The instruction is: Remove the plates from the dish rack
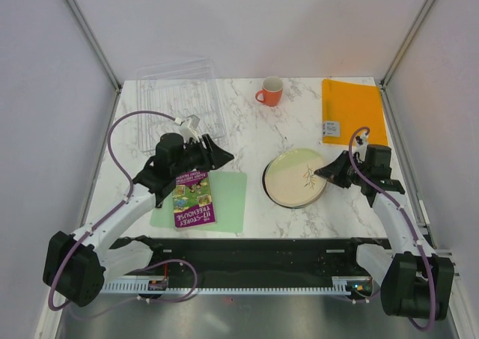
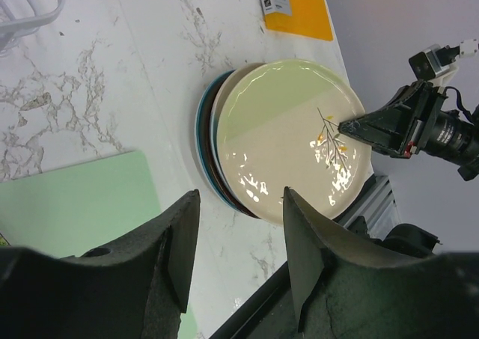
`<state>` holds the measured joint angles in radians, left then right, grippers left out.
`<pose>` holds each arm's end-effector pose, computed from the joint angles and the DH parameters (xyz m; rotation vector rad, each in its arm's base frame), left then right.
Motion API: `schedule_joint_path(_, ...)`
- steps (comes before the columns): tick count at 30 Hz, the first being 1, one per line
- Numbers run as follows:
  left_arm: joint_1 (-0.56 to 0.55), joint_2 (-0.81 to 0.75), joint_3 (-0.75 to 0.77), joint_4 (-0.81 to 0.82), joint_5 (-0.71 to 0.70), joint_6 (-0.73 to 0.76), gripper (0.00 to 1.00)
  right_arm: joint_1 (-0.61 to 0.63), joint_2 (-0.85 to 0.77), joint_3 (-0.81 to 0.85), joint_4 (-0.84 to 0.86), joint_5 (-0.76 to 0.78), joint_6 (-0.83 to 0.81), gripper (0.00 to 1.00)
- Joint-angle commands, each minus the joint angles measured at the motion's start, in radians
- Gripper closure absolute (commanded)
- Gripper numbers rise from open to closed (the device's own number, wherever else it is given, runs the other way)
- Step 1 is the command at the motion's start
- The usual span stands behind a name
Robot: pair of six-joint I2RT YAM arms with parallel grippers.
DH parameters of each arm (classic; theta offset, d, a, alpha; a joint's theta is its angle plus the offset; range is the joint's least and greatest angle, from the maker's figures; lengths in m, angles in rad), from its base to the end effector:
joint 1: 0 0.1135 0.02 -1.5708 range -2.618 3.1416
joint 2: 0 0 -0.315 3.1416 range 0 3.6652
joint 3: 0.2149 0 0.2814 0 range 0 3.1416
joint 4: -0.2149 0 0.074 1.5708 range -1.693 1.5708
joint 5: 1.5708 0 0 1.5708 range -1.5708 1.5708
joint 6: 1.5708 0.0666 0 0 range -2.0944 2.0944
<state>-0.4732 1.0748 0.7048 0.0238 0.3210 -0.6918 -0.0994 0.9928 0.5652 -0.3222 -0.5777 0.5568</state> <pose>0.2371 -0.1450 0.3005 0.0081 2.0549 -1.0649 0.2205 0.0146 0.2295 0.4631 2.2907 0.8995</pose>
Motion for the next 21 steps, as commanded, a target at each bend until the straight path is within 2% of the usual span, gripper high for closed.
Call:
schedule_joint_path(1, -0.002, 0.002, -0.014, 0.022, -0.013, 0.029, 0.45, 0.001, 0.006, 0.038, -0.043, 0.009, -0.067, 0.83)
schedule_joint_path(2, -0.002, 0.002, -0.014, 0.024, -0.013, 0.029, 0.46, 0.001, 0.007, 0.041, -0.049, 0.024, -0.07, 0.81)
schedule_joint_path(5, -0.002, 0.004, -0.014, 0.025, -0.01, 0.028, 0.46, 0.001, 0.015, 0.045, -0.061, 0.041, -0.08, 0.64)
schedule_joint_path(6, -0.002, 0.007, -0.014, 0.025, -0.01, 0.026, 0.46, 0.001, 0.018, 0.045, -0.063, 0.05, -0.083, 0.52)
schedule_joint_path(11, -0.002, 0.016, -0.022, 0.028, -0.008, 0.025, 0.46, 0.001, 0.04, 0.053, -0.103, 0.099, -0.115, 0.38)
schedule_joint_path(21, -0.002, 0.017, -0.054, 0.045, -0.005, 0.014, 0.46, 0.003, 0.027, 0.094, -0.179, 0.208, -0.155, 0.33)
